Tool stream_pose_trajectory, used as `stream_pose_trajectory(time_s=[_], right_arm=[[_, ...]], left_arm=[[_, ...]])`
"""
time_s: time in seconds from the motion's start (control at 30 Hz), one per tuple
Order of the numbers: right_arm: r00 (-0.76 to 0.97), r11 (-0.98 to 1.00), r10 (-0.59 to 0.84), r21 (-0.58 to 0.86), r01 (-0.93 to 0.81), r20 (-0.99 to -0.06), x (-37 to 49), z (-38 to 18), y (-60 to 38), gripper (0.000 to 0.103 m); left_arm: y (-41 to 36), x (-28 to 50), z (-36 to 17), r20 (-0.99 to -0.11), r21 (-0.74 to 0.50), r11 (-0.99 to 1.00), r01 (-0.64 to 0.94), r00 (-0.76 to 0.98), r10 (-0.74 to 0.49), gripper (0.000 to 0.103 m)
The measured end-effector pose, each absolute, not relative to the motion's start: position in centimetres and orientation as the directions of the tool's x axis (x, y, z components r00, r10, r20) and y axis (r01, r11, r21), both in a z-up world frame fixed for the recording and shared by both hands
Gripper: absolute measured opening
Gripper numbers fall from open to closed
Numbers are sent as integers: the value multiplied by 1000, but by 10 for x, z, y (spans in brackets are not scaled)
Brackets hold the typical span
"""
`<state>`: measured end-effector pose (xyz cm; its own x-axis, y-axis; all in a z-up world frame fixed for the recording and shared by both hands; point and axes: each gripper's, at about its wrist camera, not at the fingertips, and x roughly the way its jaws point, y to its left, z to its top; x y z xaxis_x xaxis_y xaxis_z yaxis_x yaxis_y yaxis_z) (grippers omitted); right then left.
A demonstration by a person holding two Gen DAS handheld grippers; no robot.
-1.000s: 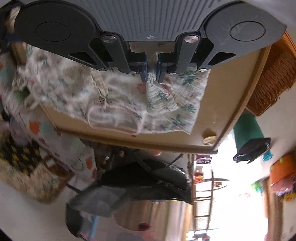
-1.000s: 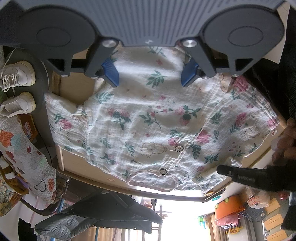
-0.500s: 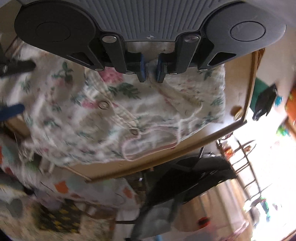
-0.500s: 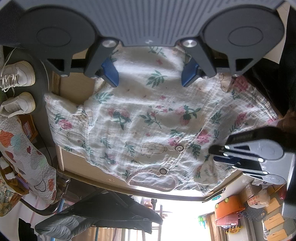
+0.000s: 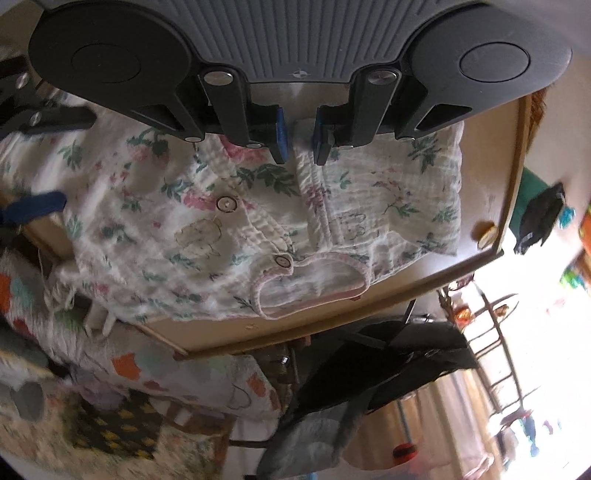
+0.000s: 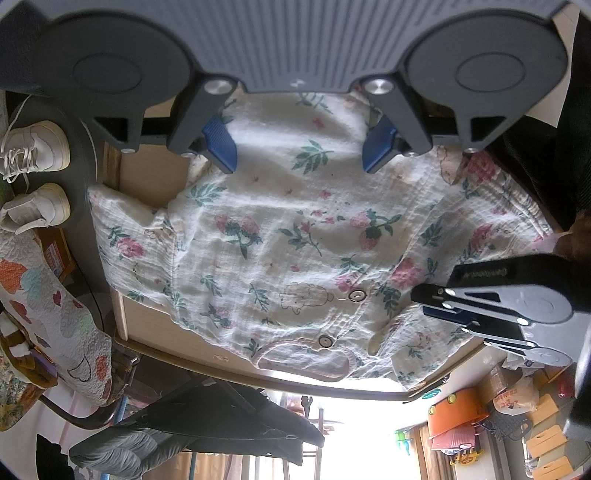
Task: Fold clothes
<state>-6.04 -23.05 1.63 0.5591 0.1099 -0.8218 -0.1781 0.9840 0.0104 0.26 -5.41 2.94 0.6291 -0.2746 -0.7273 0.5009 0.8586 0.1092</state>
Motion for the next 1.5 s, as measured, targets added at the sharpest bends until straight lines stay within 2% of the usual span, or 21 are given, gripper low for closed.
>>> stream_pose_trajectory(time_s=[0.1,0.17,0.2,0.37,0.47,0.7,0.77,0.83,0.93,1.07,1.3,1.5], right_arm=[[558,984,108,9,-178,-822,-61,16,-230,75],[558,984,107,8,-177,-823,-61,16,-230,75],[558,984,106,7,-176,-823,-61,16,-230,75],[558,985,101,5,-171,-824,-62,16,-229,75],[558,986,99,4,-169,-824,-62,16,-228,75],[559,985,102,6,-171,-823,-62,16,-229,75],[560,985,104,7,-173,-822,-62,16,-230,75],[561,985,106,8,-175,-821,-62,16,-230,75],[561,984,107,9,-175,-821,-62,15,-230,76],[561,984,109,10,-176,-820,-62,15,-231,76],[561,984,109,10,-177,-820,-62,16,-230,76],[561,984,109,10,-176,-821,-62,16,-230,76]], left_arm=[[-47,4,30,-721,13,888,459,620,-309,27],[-40,4,31,-711,-55,904,424,619,-333,44],[-36,3,32,-702,-85,911,403,625,-342,45],[-35,5,33,-665,-159,930,331,661,-348,47],[-45,12,35,-635,-120,945,305,708,-309,47],[-86,43,31,-648,-33,950,311,717,-257,47],[-94,49,30,-661,-20,949,315,708,-248,42],[-98,55,28,-676,-5,950,313,698,-234,42],[-96,63,25,-694,-1,957,290,689,-209,17],[-86,71,25,-707,-61,970,237,675,-210,4],[-75,80,34,-689,-238,958,161,667,-284,4],[-82,85,26,-690,-300,945,128,656,-308,4]])
